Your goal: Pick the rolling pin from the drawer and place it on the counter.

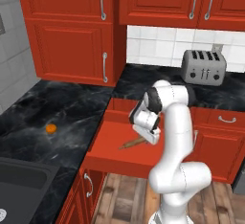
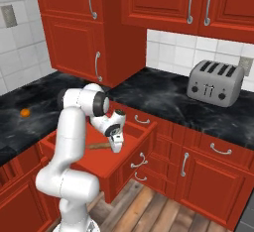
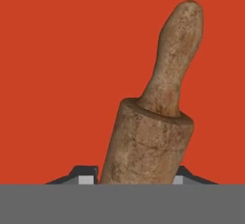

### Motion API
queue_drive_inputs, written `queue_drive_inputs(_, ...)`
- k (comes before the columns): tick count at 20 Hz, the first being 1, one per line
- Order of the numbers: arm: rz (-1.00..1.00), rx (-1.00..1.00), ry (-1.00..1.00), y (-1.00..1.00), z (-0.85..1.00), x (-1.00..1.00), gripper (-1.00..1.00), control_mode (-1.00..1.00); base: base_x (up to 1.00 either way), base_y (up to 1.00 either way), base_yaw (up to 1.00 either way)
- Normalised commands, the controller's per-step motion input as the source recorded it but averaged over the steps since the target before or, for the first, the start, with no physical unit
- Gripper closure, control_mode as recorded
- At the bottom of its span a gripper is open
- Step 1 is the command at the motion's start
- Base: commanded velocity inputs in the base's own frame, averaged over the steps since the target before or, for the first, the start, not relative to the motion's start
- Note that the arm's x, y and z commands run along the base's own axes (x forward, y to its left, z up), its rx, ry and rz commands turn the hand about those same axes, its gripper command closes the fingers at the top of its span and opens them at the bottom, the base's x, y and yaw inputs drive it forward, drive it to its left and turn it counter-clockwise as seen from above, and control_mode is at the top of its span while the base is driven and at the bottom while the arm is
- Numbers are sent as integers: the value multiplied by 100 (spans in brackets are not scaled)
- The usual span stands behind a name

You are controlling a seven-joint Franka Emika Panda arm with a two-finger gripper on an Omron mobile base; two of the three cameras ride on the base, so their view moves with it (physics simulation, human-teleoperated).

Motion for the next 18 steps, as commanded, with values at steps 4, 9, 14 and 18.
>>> queue_drive_inputs(4,-18,12,-15,-20,50,-30,100,-100,0,0,0)
queue_drive_inputs(9,-9,5,-29,0,99,-18,100,-100,0,0,0)
queue_drive_inputs(14,-4,0,-37,15,100,-24,100,-100,0,0,0)
queue_drive_inputs(18,0,0,-35,32,100,-18,100,-100,0,0,0)
